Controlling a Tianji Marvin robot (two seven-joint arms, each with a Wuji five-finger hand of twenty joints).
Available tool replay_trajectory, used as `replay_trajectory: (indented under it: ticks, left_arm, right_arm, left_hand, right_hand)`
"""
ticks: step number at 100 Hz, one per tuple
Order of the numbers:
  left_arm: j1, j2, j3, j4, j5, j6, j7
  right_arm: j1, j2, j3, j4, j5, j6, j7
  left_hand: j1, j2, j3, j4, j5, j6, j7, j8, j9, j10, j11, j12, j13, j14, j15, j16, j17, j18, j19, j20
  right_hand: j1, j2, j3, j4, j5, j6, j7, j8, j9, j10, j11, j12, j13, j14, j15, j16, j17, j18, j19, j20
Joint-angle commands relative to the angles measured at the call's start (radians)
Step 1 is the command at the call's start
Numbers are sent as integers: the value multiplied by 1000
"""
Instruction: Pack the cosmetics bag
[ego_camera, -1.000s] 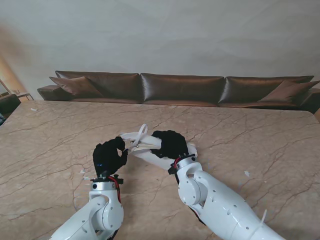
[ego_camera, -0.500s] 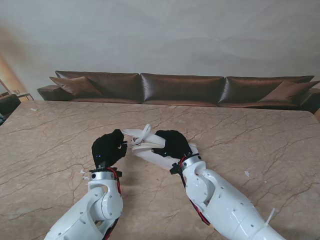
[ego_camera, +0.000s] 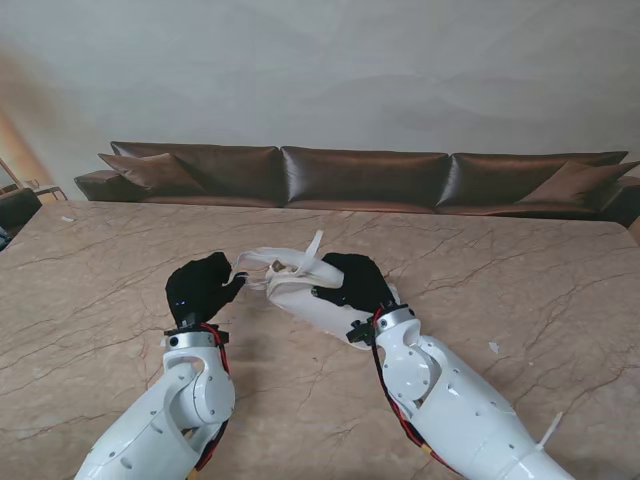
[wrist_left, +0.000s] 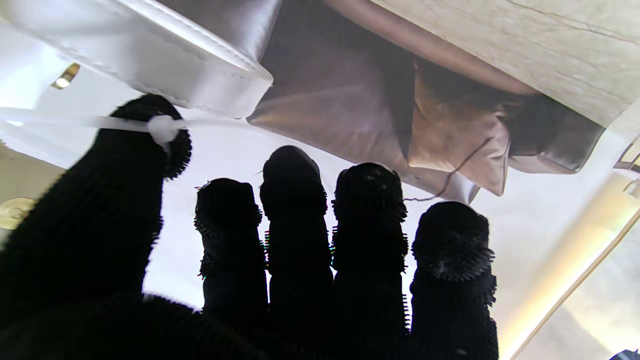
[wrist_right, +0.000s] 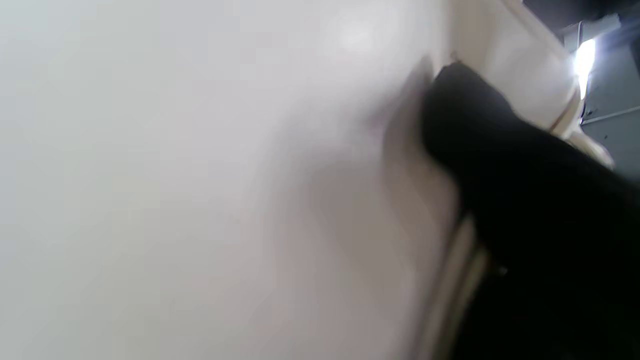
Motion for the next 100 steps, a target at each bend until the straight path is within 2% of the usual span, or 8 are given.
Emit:
replay_trajectory:
  ticks: [1,27,42,49,53,67,99,100]
  left_arm:
    - [14,13,-29,22,-24,14,2]
    - [9,-1,-18,66,-67,10,14]
    - [18,-9,-15,66,-93,-4,21]
    - [47,-10,-17,31,-93,-12,31]
    - [62,-8,-18,8,-82,-10,40]
    - [87,-2,-17,-33,-52,1,41]
    - [31,-19,12,37,-100,50,16]
    - [29,-20,13,39,-102,53,16]
  right_arm:
    - [-11,7,24,6,7,15,-32]
    - [-38,-21,68,-43,142,30,-44]
    - [-43,-26,73,-55,145,52,-64]
    - [-40,-26,70,-52,132,70,-74]
    - [-36,-26,67,-47,119,76,-82]
    - [-31,-37,58,-33,130,67,-101]
    - [-44,-55,65,-43,222,-51,-94]
    - [-44,-55,65,-42,225,-57,-90]
  left_hand:
    - [328,139,761,131,26,-37,37,24,17,-17,25,16,38,-6,35,14,-6,-8,81,19]
    - [330,139,755,136,23,-32,33,29,14,-17,23,18,32,-1,34,14,-16,-10,81,23]
    - [333,123,761,132,21,-25,29,29,12,-14,22,18,27,8,32,11,-23,-11,83,23]
    - [344,99,774,115,25,-9,24,24,12,-1,18,14,22,26,30,6,-35,-5,82,22]
    - [348,84,796,65,26,-8,25,18,13,-2,16,8,21,29,32,0,-34,-4,83,19]
    - [349,60,817,49,35,-5,20,11,21,-2,10,0,31,28,28,-15,-18,-1,84,2]
    - [355,35,840,25,45,0,22,5,30,2,13,-3,40,33,33,-20,-6,2,92,-12]
    - [356,29,850,7,46,1,22,2,31,3,13,-5,41,35,35,-23,-5,5,96,-20]
  right_hand:
    - [365,331,350,140,196,-370,264,66,91,-86,61,11,112,3,86,19,30,17,78,9]
    - [369,325,353,135,192,-357,273,70,89,-69,74,13,108,16,103,28,21,33,81,22]
    - [369,324,354,132,190,-355,273,69,90,-66,78,14,111,17,110,29,27,34,85,27]
    - [369,324,353,132,188,-353,273,69,88,-65,79,14,109,18,112,29,25,35,88,29]
    - [369,325,352,131,187,-353,273,69,88,-66,80,14,109,16,114,29,25,34,89,29]
    - [370,325,351,131,186,-352,274,68,86,-63,81,14,108,17,116,29,28,31,89,28]
    - [369,325,347,126,185,-349,277,66,82,-62,82,14,97,23,115,29,10,34,82,29]
    - [370,325,347,125,185,-349,277,66,82,-61,82,13,95,24,115,29,8,34,81,29]
